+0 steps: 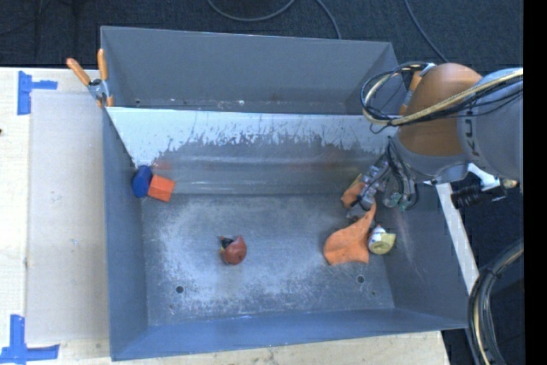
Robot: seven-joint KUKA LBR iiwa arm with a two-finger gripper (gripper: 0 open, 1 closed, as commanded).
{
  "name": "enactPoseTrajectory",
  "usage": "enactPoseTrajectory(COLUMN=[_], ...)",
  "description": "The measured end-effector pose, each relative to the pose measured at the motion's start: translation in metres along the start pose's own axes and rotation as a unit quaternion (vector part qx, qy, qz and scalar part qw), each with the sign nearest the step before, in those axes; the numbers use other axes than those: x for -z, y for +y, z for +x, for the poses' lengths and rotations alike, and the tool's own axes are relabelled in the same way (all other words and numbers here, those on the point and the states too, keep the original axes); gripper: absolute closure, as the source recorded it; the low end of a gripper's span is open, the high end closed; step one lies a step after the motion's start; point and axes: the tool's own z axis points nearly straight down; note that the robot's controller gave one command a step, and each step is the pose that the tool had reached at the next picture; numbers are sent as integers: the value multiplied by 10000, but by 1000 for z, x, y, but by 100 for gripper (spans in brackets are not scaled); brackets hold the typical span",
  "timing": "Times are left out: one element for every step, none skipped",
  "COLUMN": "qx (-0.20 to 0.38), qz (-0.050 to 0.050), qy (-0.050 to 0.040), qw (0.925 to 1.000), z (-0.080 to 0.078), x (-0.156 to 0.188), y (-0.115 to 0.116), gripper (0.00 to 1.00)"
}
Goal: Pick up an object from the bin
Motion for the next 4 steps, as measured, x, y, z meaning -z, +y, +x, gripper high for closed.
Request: enactPoseTrajectory(qx=[8,9,-167,-238], qz=[3,3,7,-7], qy=[-2,-3,16,-25], qw=[10000,10000,9999,9997], z=[0,0,0,-2], x=[0,0,68,117], y=[0,0,-3,-13], gripper=[100,100,100,100])
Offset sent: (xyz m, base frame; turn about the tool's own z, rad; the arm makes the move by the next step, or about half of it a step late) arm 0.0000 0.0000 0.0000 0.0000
